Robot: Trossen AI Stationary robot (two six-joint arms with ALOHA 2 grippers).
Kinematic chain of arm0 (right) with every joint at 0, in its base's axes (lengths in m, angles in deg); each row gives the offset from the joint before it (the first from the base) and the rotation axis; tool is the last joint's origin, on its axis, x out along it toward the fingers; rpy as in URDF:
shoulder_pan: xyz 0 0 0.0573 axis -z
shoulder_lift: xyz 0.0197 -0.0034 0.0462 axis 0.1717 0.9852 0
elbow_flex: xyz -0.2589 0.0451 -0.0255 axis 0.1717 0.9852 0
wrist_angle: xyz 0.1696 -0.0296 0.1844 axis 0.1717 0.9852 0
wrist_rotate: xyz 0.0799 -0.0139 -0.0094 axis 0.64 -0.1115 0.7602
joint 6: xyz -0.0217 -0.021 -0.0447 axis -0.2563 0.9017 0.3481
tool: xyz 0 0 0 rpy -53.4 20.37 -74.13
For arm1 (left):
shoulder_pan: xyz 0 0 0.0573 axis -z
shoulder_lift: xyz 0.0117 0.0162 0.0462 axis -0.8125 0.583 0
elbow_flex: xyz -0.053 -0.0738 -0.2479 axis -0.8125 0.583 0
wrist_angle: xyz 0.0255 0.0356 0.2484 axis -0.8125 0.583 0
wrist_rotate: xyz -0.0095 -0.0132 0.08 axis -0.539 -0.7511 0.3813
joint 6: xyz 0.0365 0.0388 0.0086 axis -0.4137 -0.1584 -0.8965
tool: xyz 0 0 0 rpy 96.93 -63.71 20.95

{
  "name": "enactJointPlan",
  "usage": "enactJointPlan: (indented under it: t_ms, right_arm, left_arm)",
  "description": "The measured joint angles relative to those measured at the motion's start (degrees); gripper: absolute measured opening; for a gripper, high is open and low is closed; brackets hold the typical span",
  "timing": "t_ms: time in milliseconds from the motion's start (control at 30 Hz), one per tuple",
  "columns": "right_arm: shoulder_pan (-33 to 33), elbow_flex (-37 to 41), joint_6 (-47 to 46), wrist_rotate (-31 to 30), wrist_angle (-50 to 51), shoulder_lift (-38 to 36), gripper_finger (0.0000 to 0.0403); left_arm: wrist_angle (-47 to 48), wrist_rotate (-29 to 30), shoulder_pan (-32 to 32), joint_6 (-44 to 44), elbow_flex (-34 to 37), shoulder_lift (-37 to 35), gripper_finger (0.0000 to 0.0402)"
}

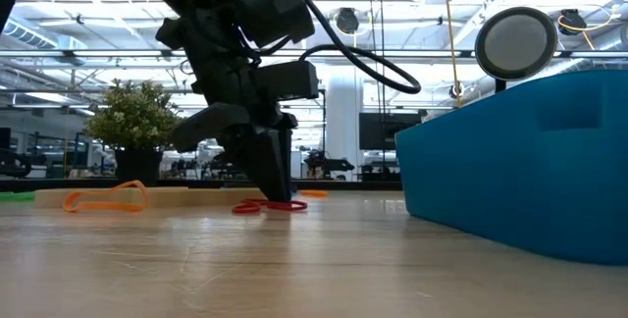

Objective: Pick and place rubber bands into bin
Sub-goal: Put the red rubber band into the blue bin

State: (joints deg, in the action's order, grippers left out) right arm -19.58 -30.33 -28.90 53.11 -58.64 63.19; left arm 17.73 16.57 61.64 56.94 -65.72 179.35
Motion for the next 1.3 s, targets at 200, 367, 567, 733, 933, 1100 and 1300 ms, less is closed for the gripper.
enactJointPlan:
  t_ms: [200,367,567,733,933,1100,1300]
  right_arm:
    - [0.0,0.0,0.0,0.0,0.0,0.0,0.013]
    - [0.0,0.0,0.0,0.0,0.0,0.0,0.013]
    - [0.0,0.0,0.0,0.0,0.0,0.0,0.013]
    - [0.0,0.0,0.0,0.0,0.0,0.0,0.013]
    - [0.0,0.0,0.0,0.0,0.0,0.0,0.013]
    - [0.0,0.0,0.0,0.0,0.0,0.0,0.013]
    - [0.0,0.0,0.0,0.0,0.0,0.0,0.013]
  left_arm:
    - [1.6,0.0,0.1,2.7,0.0,0.0,0.0087]
    - [3.6,0.0,0.0,4.0,-0.1,0.0,0.0088]
    - [4.3,-1.4,-0.6,6.7,-0.1,0.0,0.0088]
    - [4.3,-1.3,-0.7,7.4,-0.1,0.0,0.0088]
    - [4.2,-1.2,-0.7,7.4,-0.1,0.0,0.0087]
    - [4.2,-0.7,-0.6,7.6,0.0,0.0,0.0042]
    - [3.5,-0.2,-0.6,8.4,0.1,0.0,0.0014]
